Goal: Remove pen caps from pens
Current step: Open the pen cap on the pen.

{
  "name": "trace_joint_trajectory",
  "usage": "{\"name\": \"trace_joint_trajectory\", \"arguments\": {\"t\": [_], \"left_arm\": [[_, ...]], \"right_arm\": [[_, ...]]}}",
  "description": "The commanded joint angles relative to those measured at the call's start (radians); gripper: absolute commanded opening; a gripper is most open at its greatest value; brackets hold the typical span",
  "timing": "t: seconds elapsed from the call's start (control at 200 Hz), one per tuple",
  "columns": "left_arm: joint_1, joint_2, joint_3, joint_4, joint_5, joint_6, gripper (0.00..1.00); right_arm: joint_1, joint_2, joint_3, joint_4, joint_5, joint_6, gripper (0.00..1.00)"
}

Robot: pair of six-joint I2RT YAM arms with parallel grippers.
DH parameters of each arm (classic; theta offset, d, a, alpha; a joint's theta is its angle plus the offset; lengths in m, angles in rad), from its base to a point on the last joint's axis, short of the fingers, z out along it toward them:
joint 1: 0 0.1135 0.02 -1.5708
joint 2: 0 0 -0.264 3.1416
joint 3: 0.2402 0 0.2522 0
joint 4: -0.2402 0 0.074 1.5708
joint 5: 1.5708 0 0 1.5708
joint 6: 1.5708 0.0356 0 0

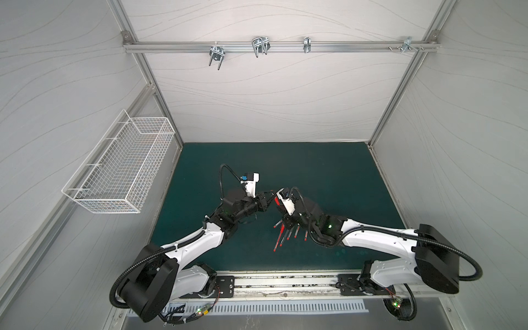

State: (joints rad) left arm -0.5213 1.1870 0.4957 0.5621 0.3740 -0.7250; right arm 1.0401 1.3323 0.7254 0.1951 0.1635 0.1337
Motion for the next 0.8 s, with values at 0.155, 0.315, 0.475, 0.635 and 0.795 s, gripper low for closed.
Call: {"name": "trace_joint_trajectory", "arguments": {"t": [0.155,0.315,0.475,0.635,0.795], "left_arm": [[0.039,-0.053,0.003,0.088,-0.045,-0.021,0.00],[0.044,-0.045,0.003,0.097,-0.034,-0.033,0.00],[0.046,-0.056,0.001,0.094,-0.039,-0.029,0.00],[0.047,-0.048,0.000,0.098,-0.040,-0.035,0.00],[0.050,-0.043,-0.007,0.110,-0.043,-0.043,0.00]], "right_arm": [[-0.200,0.067,-0.066,0.118,-0.722,0.150,0.00],[-0.204,0.074,-0.065,0.114,-0.676,0.144,0.00],[-0.128,-0.004,-0.082,0.042,-0.293,0.069,0.00],[0.012,-0.024,-0.061,-0.013,0.068,-0.040,0.00],[0.070,0.016,-0.022,-0.048,0.173,-0.093,0.00]]}}
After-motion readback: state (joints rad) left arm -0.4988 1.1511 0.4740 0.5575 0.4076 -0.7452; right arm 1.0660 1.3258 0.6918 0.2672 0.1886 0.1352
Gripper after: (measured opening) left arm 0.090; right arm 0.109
